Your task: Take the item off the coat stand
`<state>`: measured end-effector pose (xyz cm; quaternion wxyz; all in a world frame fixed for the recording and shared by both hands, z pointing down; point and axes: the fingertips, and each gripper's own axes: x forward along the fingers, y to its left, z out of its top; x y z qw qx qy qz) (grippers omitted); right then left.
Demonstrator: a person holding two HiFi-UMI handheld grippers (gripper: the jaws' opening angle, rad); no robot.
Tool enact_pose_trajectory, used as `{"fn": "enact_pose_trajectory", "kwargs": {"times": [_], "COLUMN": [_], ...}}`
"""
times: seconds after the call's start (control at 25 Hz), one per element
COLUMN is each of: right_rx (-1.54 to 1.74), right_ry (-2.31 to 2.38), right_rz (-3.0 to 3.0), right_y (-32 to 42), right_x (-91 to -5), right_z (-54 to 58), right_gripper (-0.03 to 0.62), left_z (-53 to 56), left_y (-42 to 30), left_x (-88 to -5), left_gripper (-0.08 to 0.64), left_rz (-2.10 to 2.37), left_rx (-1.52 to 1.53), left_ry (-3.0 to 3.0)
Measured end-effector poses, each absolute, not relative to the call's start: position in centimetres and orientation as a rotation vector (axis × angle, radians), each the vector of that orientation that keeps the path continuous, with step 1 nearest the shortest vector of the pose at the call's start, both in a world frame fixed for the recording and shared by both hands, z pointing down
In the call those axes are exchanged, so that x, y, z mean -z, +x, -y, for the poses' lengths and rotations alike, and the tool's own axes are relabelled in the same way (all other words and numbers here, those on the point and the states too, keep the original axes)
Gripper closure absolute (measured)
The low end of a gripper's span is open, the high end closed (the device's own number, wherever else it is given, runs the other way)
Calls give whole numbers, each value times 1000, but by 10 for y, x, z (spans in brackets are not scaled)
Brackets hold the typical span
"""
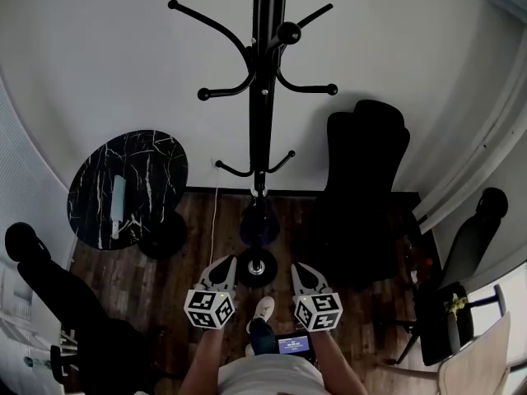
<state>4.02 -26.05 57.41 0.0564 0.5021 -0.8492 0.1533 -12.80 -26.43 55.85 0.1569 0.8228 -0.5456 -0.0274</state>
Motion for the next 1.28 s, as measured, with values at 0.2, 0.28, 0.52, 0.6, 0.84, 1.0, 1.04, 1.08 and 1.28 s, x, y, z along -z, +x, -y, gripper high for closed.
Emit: {"fn": "enact_pose_trajectory", "kwargs": {"times": [0.2, 0.28, 0.52, 0.6, 0.84, 1.0, 1.04, 1.08, 1.28], "right_rx": [-465, -462, -479, -485, -501, -507, -507, -505, -480], "right_ry": [1532, 1519, 1493, 1482, 1462, 1443, 1436, 1426, 1392], "right_rz": [2557, 2557, 2541, 2531, 2500, 2487, 2487, 2489, 2490], "right_y": [37, 32, 28, 27, 25, 20, 18, 16, 8], "right_x": [-576, -577, -586, -590, -603, -611, -612, -612, -613], "right_z": [278, 284, 303, 308, 329, 343, 346, 349, 363], "right_gripper": [580, 580, 578, 578, 578, 570, 561, 552, 497], "left_z": [275, 281, 299, 305, 324, 334, 337, 339, 351], "left_y": [-129, -131, -130, -128, -124, -130, -132, -133, -131], "left_x": [-567, -570, -581, -588, -606, -614, -615, -617, -625], "left_gripper": [540, 540, 538, 538, 533, 467, 458, 453, 434], "left_rz": [1530, 1523, 1511, 1486, 1492, 1511, 1508, 1505, 1470], "left_rx": [76, 84, 21, -1, -144, -180, -177, -173, -169], "left_ry": [2335, 2325, 2333, 2328, 2351, 2341, 2335, 2328, 2317]}}
